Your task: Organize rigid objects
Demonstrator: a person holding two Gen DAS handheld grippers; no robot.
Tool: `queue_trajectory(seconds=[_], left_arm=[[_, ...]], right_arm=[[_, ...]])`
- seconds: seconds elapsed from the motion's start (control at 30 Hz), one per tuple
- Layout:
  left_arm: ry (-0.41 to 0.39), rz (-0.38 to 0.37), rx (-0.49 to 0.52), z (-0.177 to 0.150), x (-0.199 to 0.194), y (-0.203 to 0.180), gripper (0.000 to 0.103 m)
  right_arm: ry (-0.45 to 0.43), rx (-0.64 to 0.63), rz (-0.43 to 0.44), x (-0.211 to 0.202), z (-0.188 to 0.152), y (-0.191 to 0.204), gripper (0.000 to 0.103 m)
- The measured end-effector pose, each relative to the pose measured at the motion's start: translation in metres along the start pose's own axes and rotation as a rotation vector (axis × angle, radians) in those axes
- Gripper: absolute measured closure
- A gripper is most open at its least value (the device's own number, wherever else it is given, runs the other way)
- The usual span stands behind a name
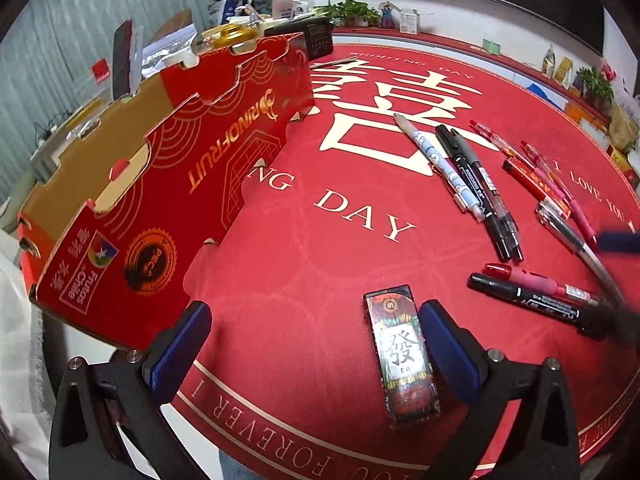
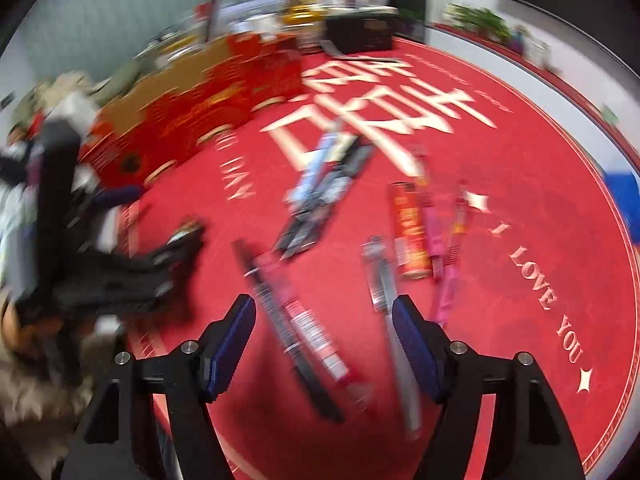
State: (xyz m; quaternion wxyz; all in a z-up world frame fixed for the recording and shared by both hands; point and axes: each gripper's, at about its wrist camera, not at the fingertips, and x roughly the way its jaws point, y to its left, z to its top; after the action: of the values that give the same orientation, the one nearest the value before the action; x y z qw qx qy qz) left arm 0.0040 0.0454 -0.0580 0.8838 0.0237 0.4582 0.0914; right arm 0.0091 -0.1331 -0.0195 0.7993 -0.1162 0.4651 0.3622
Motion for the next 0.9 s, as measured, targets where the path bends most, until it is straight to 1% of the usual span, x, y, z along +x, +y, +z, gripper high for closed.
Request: queue_trajectory(seconds=[0.03, 0.1, 0.13, 0.17, 0.2, 0.23, 0.33, 0.43, 0.47, 0.5, 0.53, 0.57, 0.6, 0.63, 0.67, 0.8, 0.87, 0.9], left_arm=[[-0.001, -0.005, -0.007, -0.001, 0.000, 0.001, 0.000], [-0.004, -0.015, -0.015, -0.003, -0.001, 0.003, 0.000], [-0.005, -0.019, -0.016, -0.003, -0.001, 0.003, 0.000], [-0.005, -0.024, -0.015, -0.004, -0.001, 0.004, 0.000], [-0.004, -0.026, -0.015, -0.005, -0.002, 0.005, 0.000], [-0.004, -0.029, -0.016, -0.005, -0.002, 0.006, 0.000], [-0.004, -0.042, -0.023, -0.007, -0.002, 0.008, 0.000], [-0.007, -0.053, -0.031, -0.008, -0.002, 0.010, 0.000], [-0.006, -0.056, -0.035, -0.008, -0.002, 0.011, 0.000], [-0.002, -0.058, -0.043, -0.009, -0.002, 0.012, 0.000], [0.002, -0.060, -0.050, -0.009, -0.002, 0.012, 0.000], [0.011, -0.066, -0.065, -0.009, -0.001, 0.014, 0.000], [0.017, -0.070, -0.076, -0.009, -0.001, 0.015, 0.000], [0.021, -0.071, -0.085, -0.009, 0.000, 0.015, 0.000], [0.027, -0.067, -0.099, -0.009, 0.000, 0.015, 0.000], [0.026, -0.085, -0.097, -0.011, -0.001, 0.006, 0.000], [0.014, -0.092, -0.082, -0.011, -0.003, -0.003, 0.000], [-0.001, -0.081, -0.084, -0.012, -0.004, -0.004, 0.000]], right_arm=[[0.017, -0.033, 0.019, 0.002, -0.005, 0.009, 0.030], [0.047, -0.066, 0.009, 0.011, -0.011, 0.018, 0.031], [0.043, -0.076, 0.000, 0.013, -0.013, 0.021, 0.031], [0.042, -0.075, 0.010, 0.015, -0.013, 0.022, 0.035], [0.068, -0.047, 0.046, 0.019, -0.012, 0.022, 0.039], [0.081, -0.033, 0.073, 0.022, -0.013, 0.023, 0.041], [0.084, -0.069, 0.075, 0.024, -0.016, 0.038, 0.042], [0.085, -0.040, 0.067, 0.031, -0.005, 0.038, 0.042], [0.087, -0.030, 0.048, 0.035, 0.001, 0.038, 0.048], [0.092, -0.033, 0.008, 0.038, 0.006, 0.039, 0.057], [0.098, -0.041, -0.030, 0.040, 0.010, 0.041, 0.061], [0.110, -0.045, -0.073, 0.042, 0.014, 0.041, 0.068], [0.118, -0.040, -0.095, 0.043, 0.016, 0.040, 0.073], [0.125, -0.037, -0.110, 0.044, 0.017, 0.039, 0.077], [0.131, -0.037, -0.123, 0.043, 0.017, 0.039, 0.079], [0.146, -0.031, -0.153, 0.041, 0.013, 0.041, 0.079], [0.146, -0.041, -0.170, 0.040, 0.012, 0.044, 0.079], [0.151, -0.040, -0.169, 0.040, 0.012, 0.044, 0.079]])
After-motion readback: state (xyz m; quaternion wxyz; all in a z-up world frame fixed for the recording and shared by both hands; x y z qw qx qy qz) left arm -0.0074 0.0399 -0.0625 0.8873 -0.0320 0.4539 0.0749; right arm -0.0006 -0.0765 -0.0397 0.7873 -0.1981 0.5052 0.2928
